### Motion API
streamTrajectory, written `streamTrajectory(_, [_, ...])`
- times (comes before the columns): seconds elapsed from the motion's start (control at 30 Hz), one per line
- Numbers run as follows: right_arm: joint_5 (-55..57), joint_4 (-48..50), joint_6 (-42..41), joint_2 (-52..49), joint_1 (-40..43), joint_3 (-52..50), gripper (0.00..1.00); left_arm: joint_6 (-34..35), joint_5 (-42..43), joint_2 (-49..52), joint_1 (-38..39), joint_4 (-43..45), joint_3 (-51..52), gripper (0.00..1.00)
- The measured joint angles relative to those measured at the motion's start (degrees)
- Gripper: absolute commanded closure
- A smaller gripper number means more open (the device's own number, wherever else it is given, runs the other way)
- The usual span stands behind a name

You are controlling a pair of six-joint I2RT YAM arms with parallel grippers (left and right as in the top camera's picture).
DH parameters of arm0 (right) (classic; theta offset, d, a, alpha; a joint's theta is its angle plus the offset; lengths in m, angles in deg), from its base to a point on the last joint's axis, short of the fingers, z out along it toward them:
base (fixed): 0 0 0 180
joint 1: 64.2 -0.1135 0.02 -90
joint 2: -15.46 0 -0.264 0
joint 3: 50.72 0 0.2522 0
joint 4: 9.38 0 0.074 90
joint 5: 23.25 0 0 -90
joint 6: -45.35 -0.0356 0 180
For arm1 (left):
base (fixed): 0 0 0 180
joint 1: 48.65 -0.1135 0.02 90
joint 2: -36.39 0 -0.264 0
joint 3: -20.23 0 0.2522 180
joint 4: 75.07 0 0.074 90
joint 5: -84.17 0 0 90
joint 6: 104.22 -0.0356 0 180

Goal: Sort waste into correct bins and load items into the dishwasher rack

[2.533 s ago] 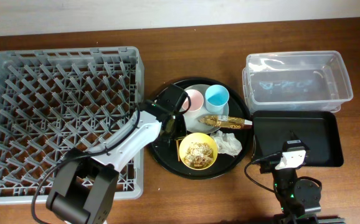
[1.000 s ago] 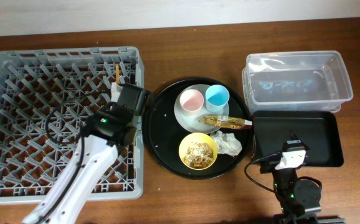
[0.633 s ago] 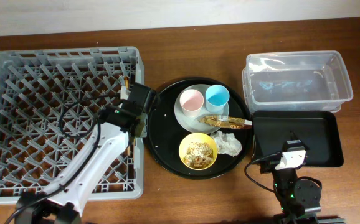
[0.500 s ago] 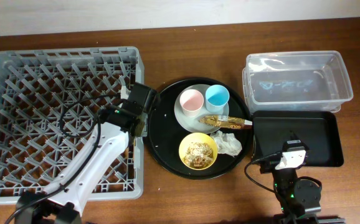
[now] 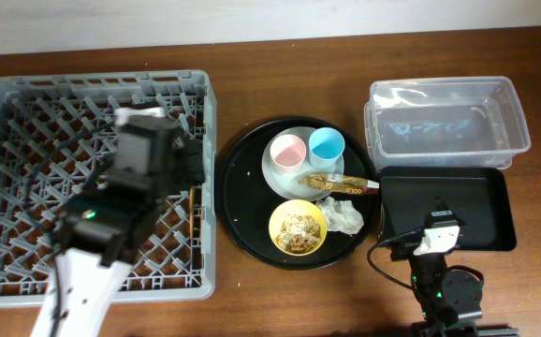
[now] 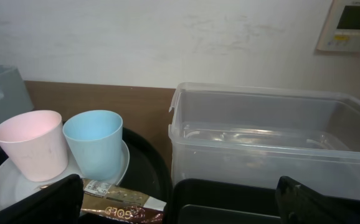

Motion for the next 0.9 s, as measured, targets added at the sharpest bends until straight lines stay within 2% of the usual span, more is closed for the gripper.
streamTrajectory(0.07, [0.0, 0.0, 0.0, 0.0, 0.0, 0.0, 0.01, 3.3, 4.2, -2.1, -6.4, -2.4, 0.0, 0.01])
streamTrajectory(0.2, [-0.6, 0.1, 0.0, 0.0, 0.0, 0.0, 0.01, 4.9, 7.8, -2.3, -10.3, -6.0, 0.0, 0.01])
streamTrajectory(0.33, [-5.6, 1.5, 0.0, 0.0, 0.0, 0.0, 0.01, 5.4, 9.3, -2.3, -10.8, -6.8, 0.0, 0.01])
streamTrajectory(0.43, [-9.6, -3.0, 0.0, -0.2, 0.0, 1.6, 0.01, 5.6, 9.6, -2.3, -10.8, -6.8, 0.0, 0.01])
streamTrajectory(0.5, [-10.6, -13.4, 0.0, -1.0, 0.0, 7.9, 0.01, 5.6, 9.7, -2.3, -10.8, -6.8, 0.0, 0.01])
streamTrajectory(0.57, [-10.9, -16.8, -0.7, -4.6, 0.0, 15.5, 0.01, 5.6, 9.8, -2.3, -10.8, -6.8, 0.0, 0.01])
streamTrajectory(0.67, [-11.7, -24.1, -2.8, -15.2, 0.0, 33.5, 0.01, 5.6, 9.9, -2.3, -10.8, -6.9, 0.0, 0.01])
streamTrajectory(0.87, [-9.6, -65.4, 0.3, -46.8, 0.0, 73.0, 0.01, 5.6, 10.2, -2.4, -10.8, -7.0, 0.0, 0.01])
streamTrajectory(0.9, [-9.0, -69.3, 0.9, -52.5, 0.0, 79.0, 0.01, 5.6, 10.2, -2.4, -10.8, -6.9, 0.0, 0.01])
